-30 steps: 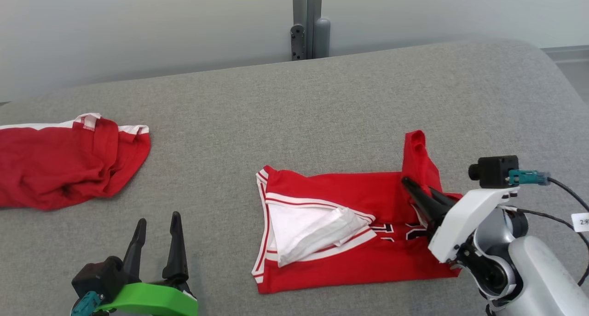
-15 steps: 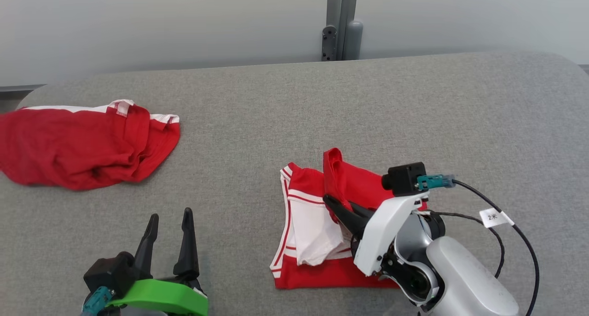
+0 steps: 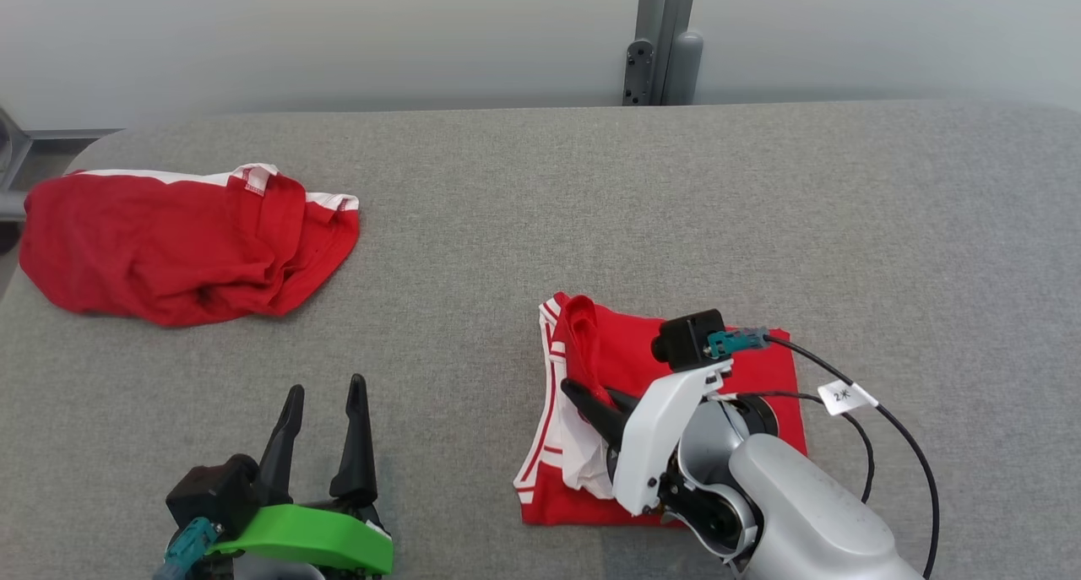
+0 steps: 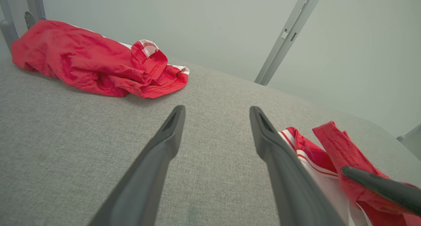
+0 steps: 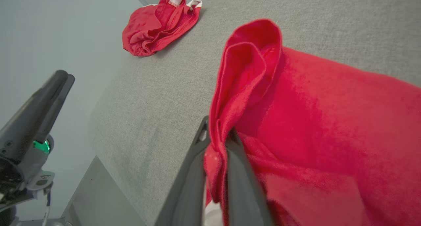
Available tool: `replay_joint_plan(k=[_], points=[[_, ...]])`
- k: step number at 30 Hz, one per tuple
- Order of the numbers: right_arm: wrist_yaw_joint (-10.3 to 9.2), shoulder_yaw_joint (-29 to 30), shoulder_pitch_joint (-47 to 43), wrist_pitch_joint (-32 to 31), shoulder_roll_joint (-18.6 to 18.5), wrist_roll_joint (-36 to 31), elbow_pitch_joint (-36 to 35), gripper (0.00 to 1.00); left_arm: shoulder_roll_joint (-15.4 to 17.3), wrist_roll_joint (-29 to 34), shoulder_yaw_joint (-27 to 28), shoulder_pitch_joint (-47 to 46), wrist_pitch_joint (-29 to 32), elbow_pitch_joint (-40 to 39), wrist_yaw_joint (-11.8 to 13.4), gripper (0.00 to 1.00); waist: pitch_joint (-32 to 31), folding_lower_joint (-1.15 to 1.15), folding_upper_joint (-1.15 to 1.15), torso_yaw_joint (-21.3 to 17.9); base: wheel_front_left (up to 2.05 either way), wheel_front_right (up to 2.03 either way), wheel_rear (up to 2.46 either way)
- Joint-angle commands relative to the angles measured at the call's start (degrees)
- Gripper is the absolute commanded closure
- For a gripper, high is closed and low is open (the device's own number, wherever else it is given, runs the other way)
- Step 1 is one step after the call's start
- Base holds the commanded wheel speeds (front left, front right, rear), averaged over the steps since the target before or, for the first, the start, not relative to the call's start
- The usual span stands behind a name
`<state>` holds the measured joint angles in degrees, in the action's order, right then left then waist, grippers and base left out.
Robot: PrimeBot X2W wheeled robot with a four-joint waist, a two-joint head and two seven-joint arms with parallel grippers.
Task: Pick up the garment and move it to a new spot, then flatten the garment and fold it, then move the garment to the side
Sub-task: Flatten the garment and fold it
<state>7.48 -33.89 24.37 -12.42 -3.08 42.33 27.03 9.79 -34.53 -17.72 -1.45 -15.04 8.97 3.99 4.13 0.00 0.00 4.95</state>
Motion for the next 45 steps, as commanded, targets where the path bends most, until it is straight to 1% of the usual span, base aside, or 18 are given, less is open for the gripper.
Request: replay_joint_plan(k=[1,2,8,13,21,28,29,30,31,33,34,40,45], points=[[0.02,-0.68,0.89,0.75,0.04,0.74,0.62,0.54,-0.17,0.81,0.25,-0.92,-0.19,0.12,-0.37,0.00,0.08,0.00,0.00,-0.06,0.00,0.00,0.00],[0.02,-1.38,1.20,1.17,0.11,1.19,0.87,0.00,-0.20,0.88,0.27,-0.90,-0.19,0.20,-0.46,0.00,0.12,0.00,0.00,-0.11,0.00,0.00,0.00],[0.02,-4.57,3.03,4.61,0.11,5.24,0.16,0.00,-0.45,1.17,0.26,-1.18,-0.19,0.71,-0.78,0.00,0.27,0.00,0.00,-0.61,0.00,0.00,0.00],[0.02,-3.02,4.66,8.40,0.09,5.71,-0.10,0.00,-0.58,1.28,0.20,-1.18,-0.19,0.99,-0.92,0.00,0.37,0.00,0.00,-1.21,0.00,0.00,0.00],[0.02,2.82,4.75,14.77,-3.42,1.43,0.18,0.00,-0.72,1.45,-0.55,-1.41,-0.19,1.16,-1.33,0.00,0.49,0.00,0.00,-2.29,0.00,0.00,0.00],[0.02,5.60,1.03,16.91,-6.13,-2.20,-0.98,0.00,-0.53,1.65,-0.93,-1.28,-0.19,0.88,-1.26,0.00,0.75,0.00,0.00,-2.96,0.00,0.00,0.00],[0.02,5.65,0.53,17.02,-6.59,-2.87,-1.05,0.15,-0.45,1.67,-0.94,-1.29,-0.19,0.76,-1.22,0.00,0.87,0.00,0.00,-3.04,0.00,0.00,0.00],[0.02,5.43,0.04,17.16,-7.04,-3.66,-1.09,0.56,-0.38,1.68,-0.95,-1.29,-0.19,0.67,-1.18,0.00,0.97,0.00,0.00,-3.11,0.00,0.00,0.00],[0.02,5.20,-0.42,17.07,-7.29,-4.10,-1.01,0.71,-0.34,1.67,-0.97,-1.30,-0.19,0.59,-1.15,0.00,1.06,0.00,0.00,-3.14,0.00,0.00,0.00],[0.02,4.21,-1.05,16.99,-7.53,-4.90,-0.98,0.93,-0.23,1.65,-1.03,-1.42,-0.19,0.40,-1.12,0.00,1.34,0.00,0.00,-3.13,0.00,0.00,0.00],[0.02,3.51,-1.07,16.76,-7.72,-5.15,-0.89,1.00,-0.18,1.64,-1.07,-1.55,-0.16,0.36,-1.15,0.00,1.49,0.00,0.00,-3.07,0.00,0.00,0.00],[0.01,-3.29,2.15,16.19,-10.91,-8.62,2.60,1.00,-0.26,1.71,-1.63,-2.28,0.18,0.50,-1.32,0.00,2.12,0.00,0.00,-1.92,0.00,0.00,0.00],[0.02,-11.29,4.83,15.20,-13.48,-7.40,5.93,1.00,-0.22,1.63,-1.90,-2.37,0.21,0.86,-1.35,0.00,2.13,0.00,0.00,-0.67,0.00,0.00,0.00]])
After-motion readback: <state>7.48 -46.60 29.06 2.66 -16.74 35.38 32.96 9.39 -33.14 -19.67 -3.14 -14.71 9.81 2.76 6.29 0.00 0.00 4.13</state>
